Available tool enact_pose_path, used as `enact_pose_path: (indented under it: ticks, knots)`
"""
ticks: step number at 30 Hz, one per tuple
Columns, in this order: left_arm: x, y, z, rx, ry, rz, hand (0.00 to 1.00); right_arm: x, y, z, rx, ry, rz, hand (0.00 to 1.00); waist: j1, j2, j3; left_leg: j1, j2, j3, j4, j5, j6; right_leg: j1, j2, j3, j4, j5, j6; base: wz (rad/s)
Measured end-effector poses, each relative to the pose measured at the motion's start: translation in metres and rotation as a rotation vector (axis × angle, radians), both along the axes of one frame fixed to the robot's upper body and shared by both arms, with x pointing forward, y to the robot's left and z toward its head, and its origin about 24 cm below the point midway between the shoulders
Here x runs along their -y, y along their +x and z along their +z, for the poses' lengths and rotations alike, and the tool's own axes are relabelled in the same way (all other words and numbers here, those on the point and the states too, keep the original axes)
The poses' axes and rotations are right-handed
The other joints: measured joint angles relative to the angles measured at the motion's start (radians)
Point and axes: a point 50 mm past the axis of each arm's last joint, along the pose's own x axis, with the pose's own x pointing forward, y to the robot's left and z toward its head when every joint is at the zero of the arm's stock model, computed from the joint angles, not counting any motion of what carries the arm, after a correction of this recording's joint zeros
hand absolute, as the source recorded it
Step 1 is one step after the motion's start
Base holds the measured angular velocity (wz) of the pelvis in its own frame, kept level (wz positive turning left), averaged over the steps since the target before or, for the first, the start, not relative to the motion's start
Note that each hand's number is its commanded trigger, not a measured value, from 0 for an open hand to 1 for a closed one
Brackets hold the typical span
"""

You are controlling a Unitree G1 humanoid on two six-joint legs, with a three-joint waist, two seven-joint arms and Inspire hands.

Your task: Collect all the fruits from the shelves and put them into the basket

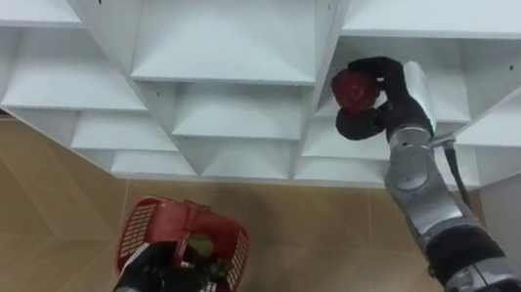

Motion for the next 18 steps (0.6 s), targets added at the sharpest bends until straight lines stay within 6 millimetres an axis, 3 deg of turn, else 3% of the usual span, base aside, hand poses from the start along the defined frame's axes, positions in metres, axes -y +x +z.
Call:
enact_pose_path:
  ticks: [7,10,14,18]
  knots:
    - [0.003,-0.006,-0.001,0.011,-0.001,-0.011,1.0,-0.008,-0.018,-0.014,-0.06,-0.025,0.111,1.0,-0.02,0.034,-0.0151,0.084,-0.002,0.005,-0.015,-0.002,-0.002,0.083,0.0,0.002,-0.017,-0.006,0.001,-0.01]
    - [0.003,-0.008,-0.001,0.01,-0.007,-0.006,1.0,-0.014,-0.027,-0.013,-0.054,-0.029,0.182,1.0,-0.023,0.035,-0.0214,0.128,-0.003,0.015,-0.031,-0.001,-0.003,0.112,0.0,0.02,-0.015,-0.011,0.002,-0.11]
    - [0.006,-0.017,-0.001,0.016,-0.033,-0.013,1.0,-0.02,-0.049,-0.025,-0.101,0.004,0.235,1.0,-0.039,0.026,-0.0381,0.201,-0.002,0.028,-0.061,-0.002,-0.005,0.181,0.008,0.03,-0.05,-0.01,0.003,-0.06]
    - [0.009,-0.016,0.002,0.036,-0.053,-0.024,1.0,-0.024,-0.064,-0.038,-0.171,0.014,0.28,1.0,-0.043,0.019,-0.0421,0.254,-0.001,0.038,-0.086,-0.002,-0.006,0.222,0.008,0.034,-0.065,-0.011,0.004,-0.13]
